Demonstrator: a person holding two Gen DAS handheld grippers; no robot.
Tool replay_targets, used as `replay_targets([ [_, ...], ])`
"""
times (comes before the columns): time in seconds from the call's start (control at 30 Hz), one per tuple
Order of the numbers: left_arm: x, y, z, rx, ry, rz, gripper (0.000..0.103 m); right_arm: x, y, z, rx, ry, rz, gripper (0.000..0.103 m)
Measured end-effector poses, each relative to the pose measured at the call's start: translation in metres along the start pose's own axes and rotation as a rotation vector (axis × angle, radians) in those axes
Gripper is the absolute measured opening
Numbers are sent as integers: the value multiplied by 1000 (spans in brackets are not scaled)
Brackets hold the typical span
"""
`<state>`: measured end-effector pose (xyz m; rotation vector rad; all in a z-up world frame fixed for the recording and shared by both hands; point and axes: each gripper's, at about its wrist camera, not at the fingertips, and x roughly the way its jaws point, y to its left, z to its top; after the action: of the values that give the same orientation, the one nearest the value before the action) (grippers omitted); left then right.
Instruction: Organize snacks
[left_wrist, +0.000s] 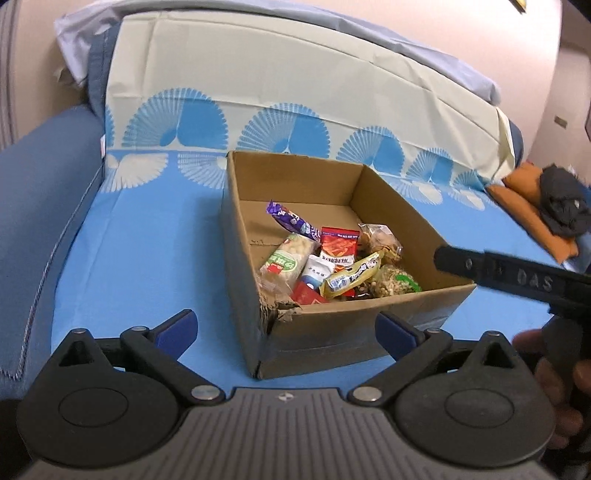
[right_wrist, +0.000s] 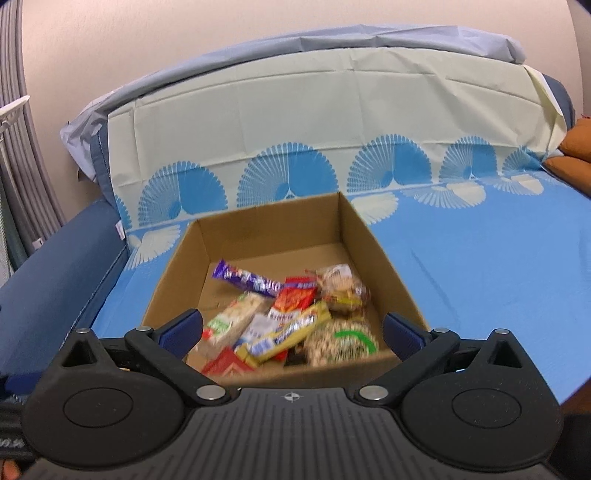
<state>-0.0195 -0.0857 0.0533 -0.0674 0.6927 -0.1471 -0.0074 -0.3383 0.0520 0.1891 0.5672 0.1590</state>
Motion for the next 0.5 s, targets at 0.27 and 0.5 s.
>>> replay_targets([
  [0.27, 37, -4, -19, -5, 65, 11, 102, 6, 10, -15, -79, 49, -39, 102],
  [0.5, 44, -12, -15, -6, 34, 30, 102, 17, 6, -20, -98, 75, -77, 102],
])
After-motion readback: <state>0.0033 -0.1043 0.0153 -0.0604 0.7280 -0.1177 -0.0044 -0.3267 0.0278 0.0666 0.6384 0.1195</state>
